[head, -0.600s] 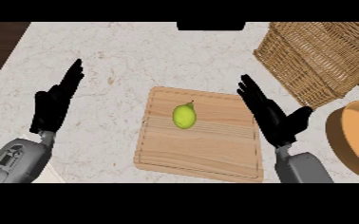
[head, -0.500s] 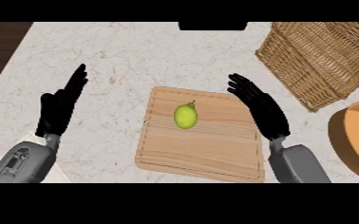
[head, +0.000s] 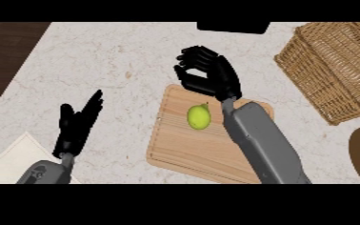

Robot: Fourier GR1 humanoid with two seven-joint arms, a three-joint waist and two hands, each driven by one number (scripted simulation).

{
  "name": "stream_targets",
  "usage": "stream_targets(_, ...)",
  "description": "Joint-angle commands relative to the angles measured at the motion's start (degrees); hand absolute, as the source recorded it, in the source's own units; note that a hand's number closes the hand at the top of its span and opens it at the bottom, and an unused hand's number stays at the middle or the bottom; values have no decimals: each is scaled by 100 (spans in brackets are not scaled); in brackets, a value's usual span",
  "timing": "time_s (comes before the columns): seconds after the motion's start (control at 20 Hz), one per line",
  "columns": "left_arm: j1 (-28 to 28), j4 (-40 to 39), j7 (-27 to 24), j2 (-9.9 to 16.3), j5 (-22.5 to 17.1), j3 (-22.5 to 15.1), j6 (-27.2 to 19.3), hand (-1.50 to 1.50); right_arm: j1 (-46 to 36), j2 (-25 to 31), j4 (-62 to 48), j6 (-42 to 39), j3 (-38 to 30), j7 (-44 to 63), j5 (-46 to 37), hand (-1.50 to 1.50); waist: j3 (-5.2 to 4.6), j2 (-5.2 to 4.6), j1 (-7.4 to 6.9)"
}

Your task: Pick the pear from the cutting board and place it in the basket

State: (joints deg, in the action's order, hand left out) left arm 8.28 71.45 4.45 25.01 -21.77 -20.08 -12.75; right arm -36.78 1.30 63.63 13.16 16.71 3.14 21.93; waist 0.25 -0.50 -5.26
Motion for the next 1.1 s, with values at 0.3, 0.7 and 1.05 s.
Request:
stream_targets(0.3, -568, -14, 363, -138, -58, -141, -113, 0, -2091, 643, -1803, 1003, 1494, 2249, -1522, -150, -67, 64, 124)
stream_targets(0.7, -882, 214, 367, 158, -146, 95, -24, 0, -3987, 1891, -2098, -1803, 1652, 4076, -1412, -150, -39, 73, 264)
stream_targets(1.05, -1077, 329, 408, 131, -110, 37, 24, 0, -4642, 2186, -2483, -4365, 1282, 4804, -436, -150, -35, 34, 305)
